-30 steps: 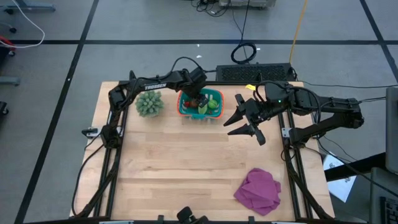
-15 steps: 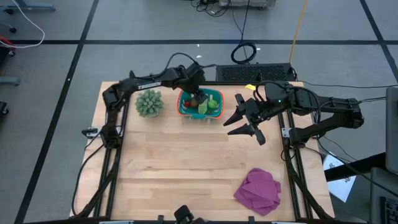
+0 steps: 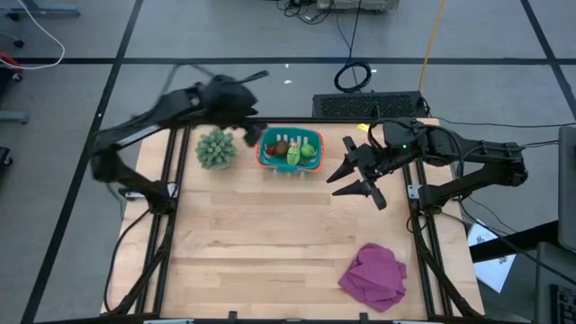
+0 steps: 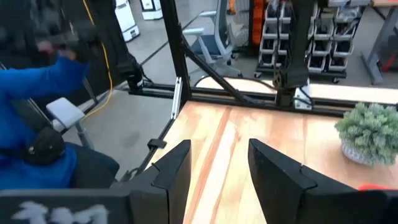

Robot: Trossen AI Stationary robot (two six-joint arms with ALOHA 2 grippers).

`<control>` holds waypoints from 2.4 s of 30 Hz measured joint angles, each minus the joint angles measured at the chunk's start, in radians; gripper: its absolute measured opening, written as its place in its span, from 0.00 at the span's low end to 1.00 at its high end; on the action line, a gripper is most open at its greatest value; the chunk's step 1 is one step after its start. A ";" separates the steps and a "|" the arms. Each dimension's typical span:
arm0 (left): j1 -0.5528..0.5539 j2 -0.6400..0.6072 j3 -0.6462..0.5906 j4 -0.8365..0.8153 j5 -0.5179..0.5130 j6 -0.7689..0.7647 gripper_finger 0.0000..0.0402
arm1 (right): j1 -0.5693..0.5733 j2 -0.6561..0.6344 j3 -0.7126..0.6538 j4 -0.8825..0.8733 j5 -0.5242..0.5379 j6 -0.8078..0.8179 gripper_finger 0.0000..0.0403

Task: Pick and placing Produce into tupperware
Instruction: Return to Home Position

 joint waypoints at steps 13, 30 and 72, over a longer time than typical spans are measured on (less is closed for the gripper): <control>-0.432 -0.341 0.000 -0.240 -0.338 -0.241 0.69 | 0.000 -0.096 0.000 -0.087 0.000 0.011 0.37; -0.889 -0.614 -0.408 -0.211 -0.857 -0.559 0.68 | 0.000 -0.442 -0.278 0.046 -0.005 0.052 0.37; -1.046 -0.885 -1.227 0.436 -0.970 -0.586 0.68 | -0.153 -0.711 -1.185 0.952 -0.013 0.211 0.37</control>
